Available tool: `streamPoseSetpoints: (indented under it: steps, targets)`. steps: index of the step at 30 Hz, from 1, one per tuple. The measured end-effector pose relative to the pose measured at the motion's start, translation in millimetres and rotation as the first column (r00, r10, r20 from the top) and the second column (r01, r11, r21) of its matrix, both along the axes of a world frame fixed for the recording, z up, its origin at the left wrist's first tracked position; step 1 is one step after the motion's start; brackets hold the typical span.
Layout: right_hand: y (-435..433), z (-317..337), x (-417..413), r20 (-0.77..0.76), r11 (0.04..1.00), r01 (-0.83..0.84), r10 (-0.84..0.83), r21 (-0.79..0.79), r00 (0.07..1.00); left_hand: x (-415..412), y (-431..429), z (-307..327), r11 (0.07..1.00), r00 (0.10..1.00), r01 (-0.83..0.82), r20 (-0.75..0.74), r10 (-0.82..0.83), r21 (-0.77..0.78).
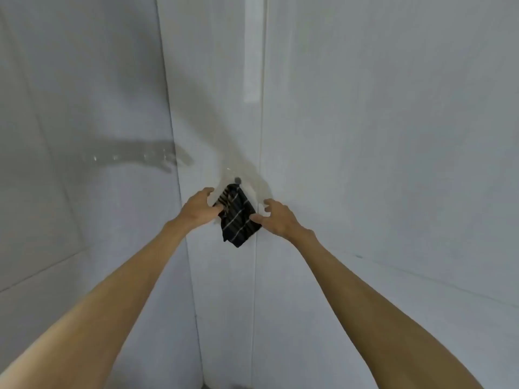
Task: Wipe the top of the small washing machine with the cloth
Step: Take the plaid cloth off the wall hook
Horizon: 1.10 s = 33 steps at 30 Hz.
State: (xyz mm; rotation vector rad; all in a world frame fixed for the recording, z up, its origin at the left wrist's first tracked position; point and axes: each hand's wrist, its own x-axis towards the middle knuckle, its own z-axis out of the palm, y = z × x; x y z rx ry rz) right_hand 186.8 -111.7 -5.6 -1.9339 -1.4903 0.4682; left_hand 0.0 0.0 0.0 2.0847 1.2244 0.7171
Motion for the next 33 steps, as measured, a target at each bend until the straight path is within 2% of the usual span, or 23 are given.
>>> streamPoseSetpoints:
  steps: [3, 7, 9, 11, 13, 15, 19, 21, 25, 29, 33]
  targets:
    - [26, -22, -1, 0.033, 0.999, 0.034, -0.034, 0.012, 0.999, 16, 13, -10, 1.0, 1.0, 0.014, -0.002, -0.014, 0.017]
    - [48, -44, -2, -0.006, 0.992, 0.097, -0.097, 0.084, 0.995, 36, 34, -25, 0.999, 0.999, 0.038, 0.013, -0.038, 0.012]
    - [53, -49, -2, 0.007, 0.979, 0.143, -0.145, 0.143, 0.989, 43, 49, -31, 1.0, 0.999, 0.001, 0.04, -0.002, 0.005]
    - [55, -51, -2, -0.003, 0.964, 0.17, -0.173, 0.203, 0.985, 49, 64, -37, 0.993, 0.992, -0.114, 0.061, 0.113, 0.012]
    - [51, -46, 2, -0.031, 0.949, 0.173, -0.17, 0.266, 0.985, 54, 73, -40, 0.973, 0.975, -0.219, 0.034, 0.217, 0.066]
    - [42, -35, 7, -0.044, 0.931, 0.171, -0.165, 0.324, 0.985, 58, 71, -41, 0.96, 0.969, -0.245, 0.044, 0.241, 0.138]
    - [7, -10, 29, -0.132, 0.879, 0.219, -0.179, 0.424, 0.975, 68, 37, -43, 0.894, 0.944, -0.24, 0.307, 0.124, 0.378]
    - [-22, -8, 43, -0.133, 0.87, 0.239, -0.201, 0.431, 0.971, 73, 11, -43, 0.87, 0.935, -0.195, 0.353, 0.026, 0.453]
    - [-97, -55, 75, -0.11, 0.885, 0.331, -0.312, 0.327, 0.944, 93, -54, -77, 0.842, 0.965, -0.001, 0.222, -0.141, 0.54]
    - [-183, -149, 109, -0.05, 0.9, 0.408, -0.405, 0.151, 0.913, 127, -121, -157, 0.858, 0.96, 0.212, 0.065, -0.273, 0.468]
    - [-266, -263, 140, -0.035, 0.86, 0.51, -0.51, -0.019, 0.859, 168, -183, -266, 0.862, 0.91, 0.401, -0.031, -0.413, 0.31]
